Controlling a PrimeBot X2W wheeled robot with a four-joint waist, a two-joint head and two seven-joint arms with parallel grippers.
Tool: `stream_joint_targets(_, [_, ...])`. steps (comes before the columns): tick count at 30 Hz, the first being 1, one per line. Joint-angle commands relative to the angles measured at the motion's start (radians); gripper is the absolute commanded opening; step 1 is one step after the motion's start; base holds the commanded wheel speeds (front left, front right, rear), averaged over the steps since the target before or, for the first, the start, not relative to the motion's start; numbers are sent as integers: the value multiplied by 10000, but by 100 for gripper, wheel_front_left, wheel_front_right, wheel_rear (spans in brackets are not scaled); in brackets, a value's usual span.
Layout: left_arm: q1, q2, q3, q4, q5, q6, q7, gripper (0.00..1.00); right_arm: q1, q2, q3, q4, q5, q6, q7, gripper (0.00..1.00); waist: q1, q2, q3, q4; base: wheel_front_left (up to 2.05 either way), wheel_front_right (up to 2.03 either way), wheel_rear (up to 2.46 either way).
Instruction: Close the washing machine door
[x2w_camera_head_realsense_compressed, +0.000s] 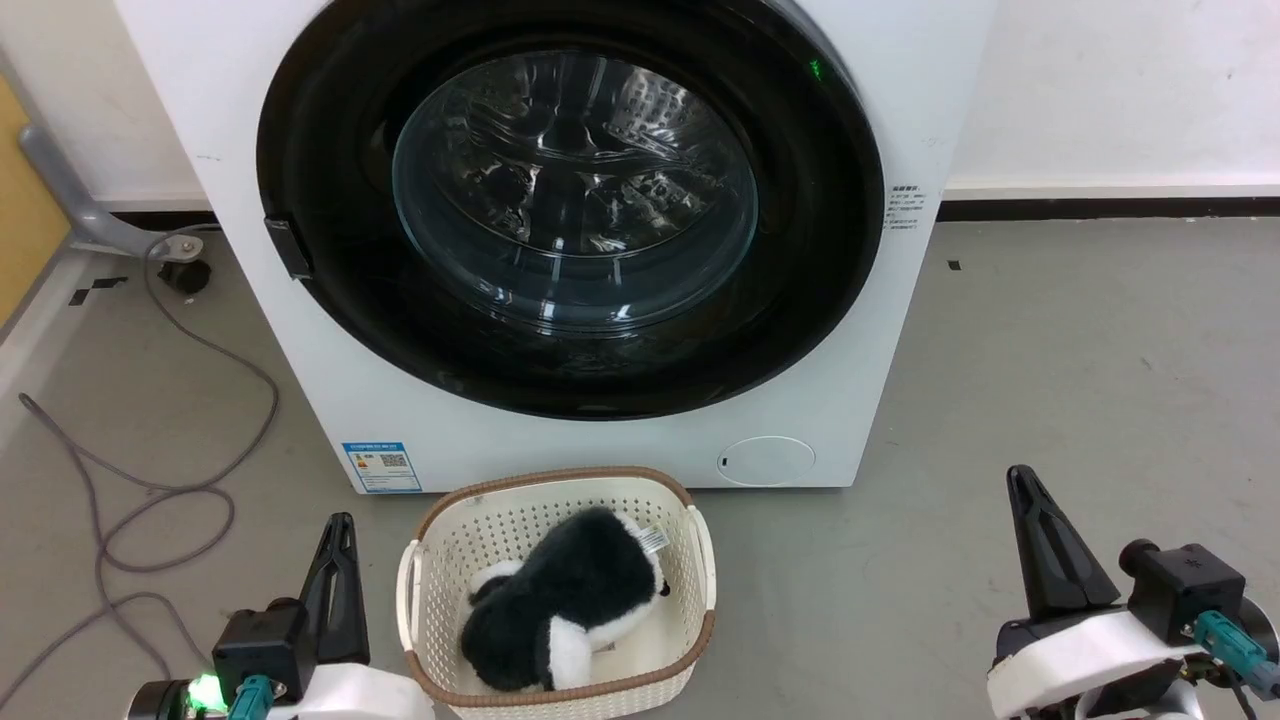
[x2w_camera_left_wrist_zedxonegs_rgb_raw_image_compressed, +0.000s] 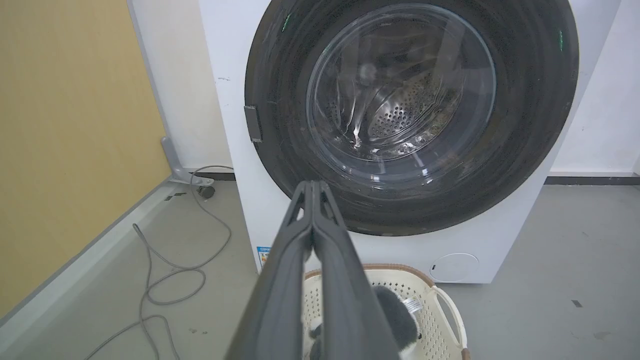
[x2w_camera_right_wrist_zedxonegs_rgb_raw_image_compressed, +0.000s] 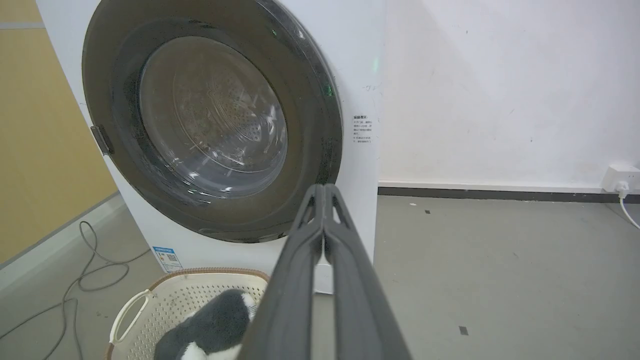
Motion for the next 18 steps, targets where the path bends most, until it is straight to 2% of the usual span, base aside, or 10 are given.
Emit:
stream_joint_targets(1, [-153,3,-2,4,72,-68,50,0,147,28,22,-98,-145,-4,54,0,0,-1,4,7,0,0,0])
stream_joint_targets(18, [-276,4,-56,5,146,-219,398,0,193,36,55,-280,-410,-6,403,0,0,-1,52,97,0,0,0])
